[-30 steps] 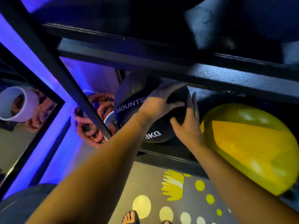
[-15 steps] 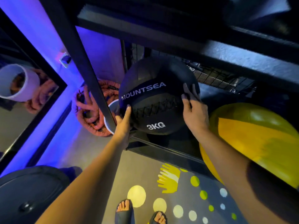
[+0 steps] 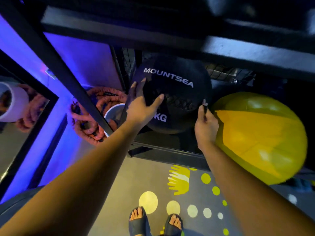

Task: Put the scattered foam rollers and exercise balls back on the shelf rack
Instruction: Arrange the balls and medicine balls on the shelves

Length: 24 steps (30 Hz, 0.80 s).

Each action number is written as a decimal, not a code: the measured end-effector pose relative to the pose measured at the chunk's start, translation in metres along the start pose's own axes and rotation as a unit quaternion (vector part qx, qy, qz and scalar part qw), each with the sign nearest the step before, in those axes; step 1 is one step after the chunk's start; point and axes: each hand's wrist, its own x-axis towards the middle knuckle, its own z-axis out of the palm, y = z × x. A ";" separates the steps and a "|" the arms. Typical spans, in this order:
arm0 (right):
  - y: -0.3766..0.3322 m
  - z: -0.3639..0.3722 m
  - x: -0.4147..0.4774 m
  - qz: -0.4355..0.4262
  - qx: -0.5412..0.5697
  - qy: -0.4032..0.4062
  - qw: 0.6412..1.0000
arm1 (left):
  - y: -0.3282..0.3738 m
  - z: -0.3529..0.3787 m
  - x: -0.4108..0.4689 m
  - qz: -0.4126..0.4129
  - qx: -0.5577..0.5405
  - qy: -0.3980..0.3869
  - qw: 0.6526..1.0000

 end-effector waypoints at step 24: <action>-0.002 -0.004 -0.009 0.170 0.303 -0.089 0.933 | -0.021 0.000 -0.057 -0.217 -0.190 0.079 0.954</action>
